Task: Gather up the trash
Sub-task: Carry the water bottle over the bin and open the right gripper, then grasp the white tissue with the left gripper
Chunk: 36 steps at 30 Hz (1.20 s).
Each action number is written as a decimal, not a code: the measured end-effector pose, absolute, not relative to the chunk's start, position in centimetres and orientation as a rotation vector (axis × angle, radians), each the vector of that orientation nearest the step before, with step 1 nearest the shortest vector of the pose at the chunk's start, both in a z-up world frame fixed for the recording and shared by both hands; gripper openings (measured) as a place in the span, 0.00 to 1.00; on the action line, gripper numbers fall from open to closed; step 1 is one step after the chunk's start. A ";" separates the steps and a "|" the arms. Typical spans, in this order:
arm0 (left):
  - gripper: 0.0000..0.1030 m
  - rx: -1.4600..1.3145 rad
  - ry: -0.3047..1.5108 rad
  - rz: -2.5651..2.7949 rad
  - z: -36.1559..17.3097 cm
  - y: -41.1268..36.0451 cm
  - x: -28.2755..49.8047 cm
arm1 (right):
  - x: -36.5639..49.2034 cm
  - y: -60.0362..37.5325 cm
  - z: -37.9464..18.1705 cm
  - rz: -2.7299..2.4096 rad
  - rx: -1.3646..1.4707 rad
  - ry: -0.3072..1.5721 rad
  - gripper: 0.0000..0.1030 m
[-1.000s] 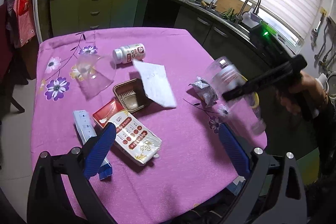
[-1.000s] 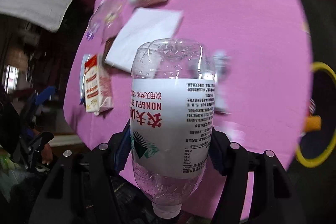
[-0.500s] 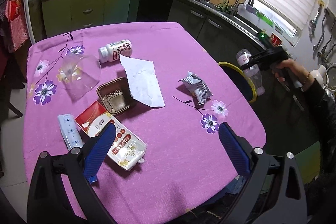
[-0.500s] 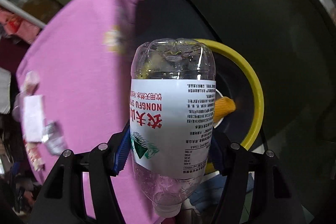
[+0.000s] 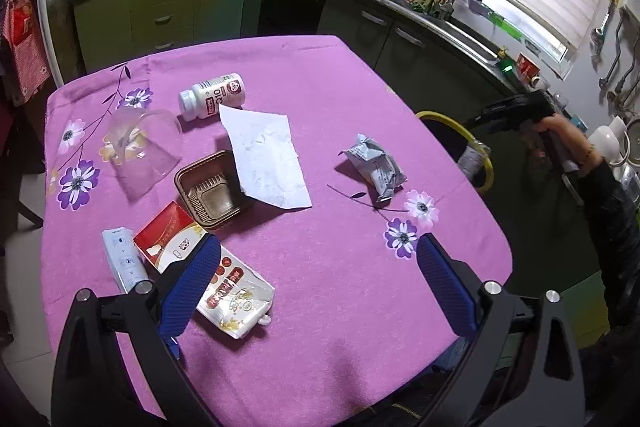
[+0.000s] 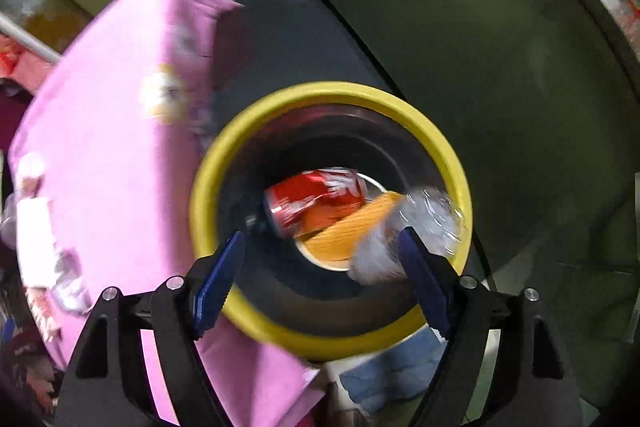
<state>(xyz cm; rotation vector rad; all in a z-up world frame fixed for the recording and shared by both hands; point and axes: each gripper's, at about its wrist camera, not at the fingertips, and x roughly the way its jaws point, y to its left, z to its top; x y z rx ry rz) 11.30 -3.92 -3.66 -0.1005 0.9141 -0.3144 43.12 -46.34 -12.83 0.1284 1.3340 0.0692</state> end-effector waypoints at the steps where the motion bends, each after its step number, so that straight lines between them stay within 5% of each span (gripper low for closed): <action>1: 0.91 -0.095 0.921 -0.313 -3.8 -3.8 11.5 | 42.0 -45.7 -11.9 0.095 0.131 1.306 0.78; 9: 0.91 -0.058 0.983 -0.329 -4.6 -3.2 15.2 | 34.6 -39.5 -7.4 0.270 0.094 1.163 0.80; 27: 0.87 -0.131 1.261 -0.338 -9.1 -2.7 29.5 | 32.4 -36.5 -9.9 0.377 0.065 1.190 0.80; 36: 0.33 -0.149 1.297 -0.346 -10.1 -3.4 29.9 | 32.1 -36.4 -10.0 0.389 0.067 1.190 0.80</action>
